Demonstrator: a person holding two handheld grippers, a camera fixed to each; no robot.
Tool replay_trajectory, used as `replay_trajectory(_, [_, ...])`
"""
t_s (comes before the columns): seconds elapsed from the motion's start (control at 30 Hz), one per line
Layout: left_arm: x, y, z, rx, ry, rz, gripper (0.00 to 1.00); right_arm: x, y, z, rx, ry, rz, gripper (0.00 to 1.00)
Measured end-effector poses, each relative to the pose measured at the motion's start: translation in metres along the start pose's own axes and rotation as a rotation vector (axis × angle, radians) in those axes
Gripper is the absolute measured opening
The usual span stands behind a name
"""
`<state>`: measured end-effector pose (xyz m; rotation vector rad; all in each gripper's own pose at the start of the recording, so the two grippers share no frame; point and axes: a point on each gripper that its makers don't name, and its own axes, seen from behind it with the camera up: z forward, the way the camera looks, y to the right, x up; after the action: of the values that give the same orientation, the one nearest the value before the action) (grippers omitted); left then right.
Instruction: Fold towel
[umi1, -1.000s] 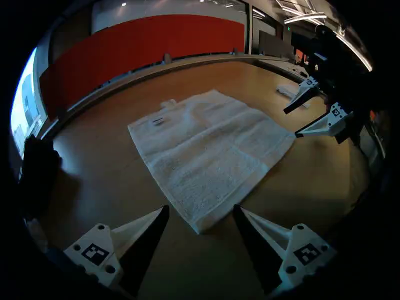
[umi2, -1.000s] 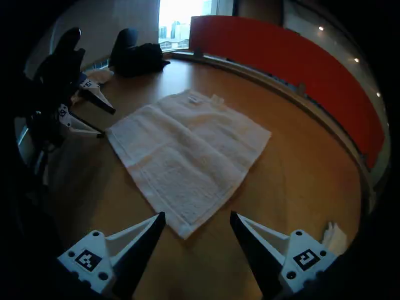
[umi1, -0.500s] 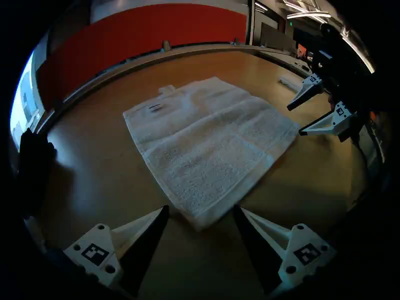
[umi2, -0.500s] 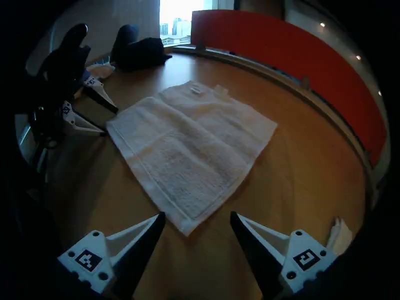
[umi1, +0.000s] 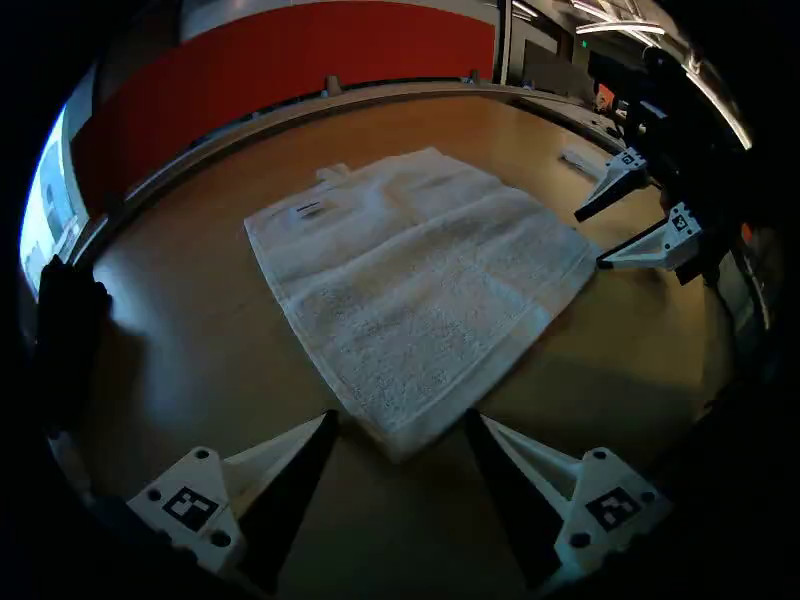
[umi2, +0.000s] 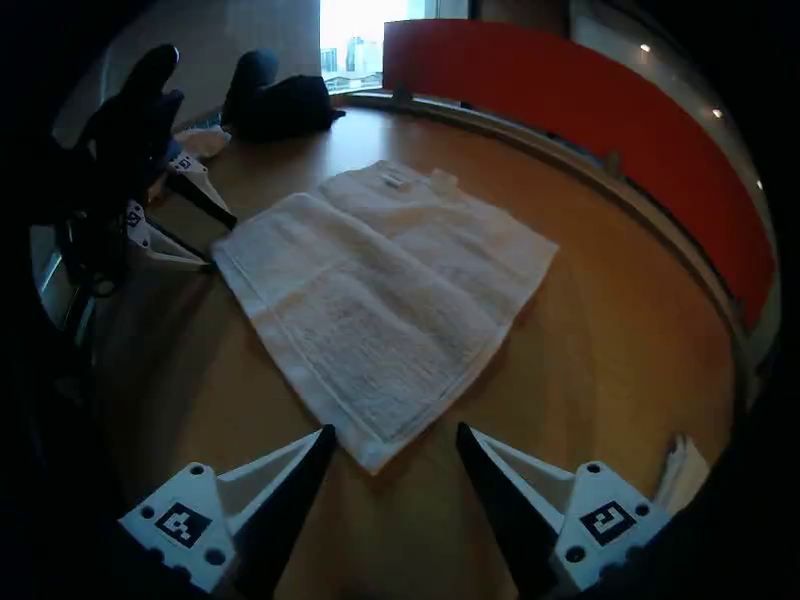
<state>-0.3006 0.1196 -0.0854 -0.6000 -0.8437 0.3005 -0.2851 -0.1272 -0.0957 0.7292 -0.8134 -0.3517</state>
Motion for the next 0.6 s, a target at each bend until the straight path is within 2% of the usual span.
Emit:
replay_trajectory(0.1, [0.000,0.000,0.000,0.001,0.001,-0.001,0.92,-0.005,-0.004,0.000,0.015,-0.011,-0.018,0.83])
replay_trajectory(0.27, [-0.001,0.000,-0.001,-0.001,-0.006,0.000,0.86,-0.006,-0.009,0.002,0.034,-0.009,-0.011,0.69])
replay_trajectory(0.33, [-0.001,0.000,-0.001,-0.001,-0.010,0.000,0.80,-0.006,-0.011,0.002,0.041,-0.009,-0.011,0.65])
replay_trajectory(0.53, [-0.002,-0.001,-0.002,0.002,-0.020,-0.002,0.64,-0.006,-0.016,0.003,0.056,-0.009,-0.032,0.40])
replay_trajectory(0.6, [-0.002,-0.001,-0.002,0.005,-0.024,-0.005,0.55,-0.005,-0.018,0.004,0.060,-0.009,-0.036,0.34])
